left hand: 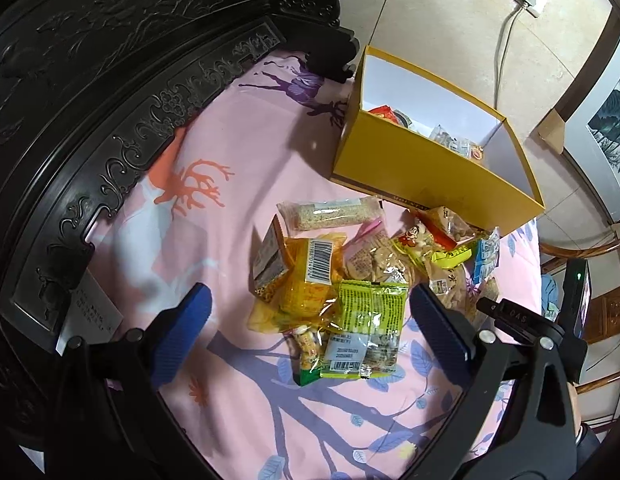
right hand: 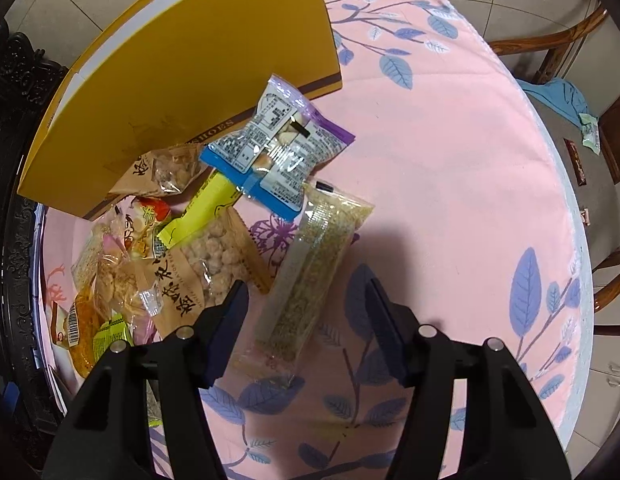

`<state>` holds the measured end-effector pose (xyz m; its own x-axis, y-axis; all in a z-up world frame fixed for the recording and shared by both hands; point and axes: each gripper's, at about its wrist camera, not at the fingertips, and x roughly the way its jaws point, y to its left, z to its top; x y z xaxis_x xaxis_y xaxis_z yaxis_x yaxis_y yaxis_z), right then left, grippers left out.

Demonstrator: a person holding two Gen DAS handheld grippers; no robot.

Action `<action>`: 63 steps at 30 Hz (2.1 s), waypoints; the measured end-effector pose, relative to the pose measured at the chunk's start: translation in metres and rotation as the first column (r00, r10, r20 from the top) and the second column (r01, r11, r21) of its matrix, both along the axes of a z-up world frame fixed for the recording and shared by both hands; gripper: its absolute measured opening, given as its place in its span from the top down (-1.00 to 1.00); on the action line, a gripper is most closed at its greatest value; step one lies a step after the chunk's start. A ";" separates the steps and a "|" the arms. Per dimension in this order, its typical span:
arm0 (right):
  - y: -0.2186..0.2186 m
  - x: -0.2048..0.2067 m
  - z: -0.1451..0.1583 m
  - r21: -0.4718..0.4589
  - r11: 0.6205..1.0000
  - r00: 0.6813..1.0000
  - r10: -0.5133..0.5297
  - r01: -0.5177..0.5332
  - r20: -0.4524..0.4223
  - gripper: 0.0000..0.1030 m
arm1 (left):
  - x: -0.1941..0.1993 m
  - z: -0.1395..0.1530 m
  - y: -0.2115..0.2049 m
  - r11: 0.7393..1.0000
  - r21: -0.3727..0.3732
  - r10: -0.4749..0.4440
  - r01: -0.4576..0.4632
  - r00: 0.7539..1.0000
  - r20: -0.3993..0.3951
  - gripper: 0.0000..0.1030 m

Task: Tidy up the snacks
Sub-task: 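Lower the right gripper toward the long grain bar beside the box, then grasp the grain bar with the right gripper while the left grasps the yellow-green bag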

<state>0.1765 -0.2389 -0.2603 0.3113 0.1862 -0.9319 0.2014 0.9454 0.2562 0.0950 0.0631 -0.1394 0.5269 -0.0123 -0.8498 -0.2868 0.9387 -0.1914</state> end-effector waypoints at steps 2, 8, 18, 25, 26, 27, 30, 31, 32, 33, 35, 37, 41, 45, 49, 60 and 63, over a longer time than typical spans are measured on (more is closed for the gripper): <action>0.002 0.004 -0.001 -0.012 1.000 1.000 0.004 -0.004 -0.004 -0.21 | 0.000 0.000 0.000 1.000 0.001 0.000 0.000 1.000 -0.002 -0.96; 0.009 0.017 -0.003 -0.023 1.000 1.000 0.006 -0.006 -0.011 -0.21 | 0.000 -0.002 0.003 1.000 0.001 0.013 -0.013 1.000 -0.009 -0.96; 0.027 0.019 -0.015 -0.074 0.996 0.998 0.051 -0.053 -0.034 0.03 | 0.001 -0.004 0.004 1.000 0.001 0.020 -0.020 1.000 -0.016 -0.96; 0.030 0.015 -0.018 -0.100 0.991 0.996 0.090 -0.091 -0.015 0.45 | 0.002 -0.009 0.006 1.000 -0.001 0.023 -0.023 0.999 -0.031 -0.96; 0.027 0.011 -0.016 -0.091 0.992 0.997 0.081 -0.081 -0.010 0.45 | 0.002 -0.010 0.006 1.000 0.002 0.017 -0.017 0.999 -0.035 -0.96; 0.024 0.006 -0.013 -0.076 0.994 0.997 0.075 -0.075 -0.005 0.45 | 0.002 -0.010 0.004 1.000 0.002 0.010 -0.010 0.999 -0.038 -0.96; 0.014 -0.009 -0.002 -0.046 0.997 0.998 0.066 -0.065 0.020 0.45 | 0.004 -0.015 -0.003 1.000 0.001 -0.030 0.030 0.998 -0.051 -0.96; 0.011 -0.014 0.001 -0.042 0.997 0.998 0.066 -0.065 0.025 0.45 | 0.006 -0.017 -0.007 0.999 0.000 -0.046 0.046 0.997 -0.058 -0.96; 0.008 -0.018 0.003 -0.037 0.997 0.998 0.064 -0.063 0.028 0.45 | 0.008 -0.022 -0.014 0.997 0.002 -0.080 0.080 0.994 -0.070 -0.96; 0.005 -0.023 0.005 -0.030 0.998 0.998 0.060 -0.059 0.027 0.45 | 0.010 -0.026 -0.021 0.994 0.014 -0.108 0.109 0.991 -0.081 -0.96; -0.004 -0.032 0.007 -0.010 0.999 0.999 0.048 -0.048 0.025 0.45 | 0.015 -0.036 -0.037 0.985 0.033 -0.166 0.170 0.981 -0.104 -0.96; -0.012 -0.039 0.009 0.006 0.999 0.999 0.041 -0.041 0.023 0.45 | 0.020 -0.048 -0.054 0.973 0.051 -0.216 0.225 0.967 -0.134 -0.96; -0.024 -0.049 0.017 0.010 0.999 0.999 0.033 -0.033 0.028 0.44 | 0.031 -0.079 -0.080 0.960 0.061 -0.252 0.272 0.941 -0.227 -0.96; -0.038 -0.054 0.022 0.020 0.999 0.999 0.032 -0.032 0.023 0.44 | 0.038 -0.098 -0.087 0.968 0.041 -0.227 0.248 0.931 -0.286 -0.96; -0.038 -0.054 0.019 0.026 0.999 0.999 0.047 -0.048 0.018 0.44 | 0.044 -0.109 -0.089 0.979 0.004 -0.195 0.206 0.930 -0.313 -0.96; -0.044 -0.052 0.014 0.038 0.997 0.998 0.060 -0.060 0.007 0.44 | 0.058 -0.121 -0.100 0.987 0.027 -0.143 0.159 0.941 -0.308 -0.44; -0.045 -0.051 0.013 0.041 0.997 0.998 0.059 -0.059 0.001 0.44 | 0.059 -0.119 -0.102 0.986 0.027 -0.151 0.166 0.944 -0.293 -0.34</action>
<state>0.1251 -0.2840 -0.2477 0.2986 0.2425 -0.9230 0.1460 0.9442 0.2953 0.1542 -0.0390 -0.2583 0.2534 -0.0286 -0.9669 -0.1693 0.9828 -0.0734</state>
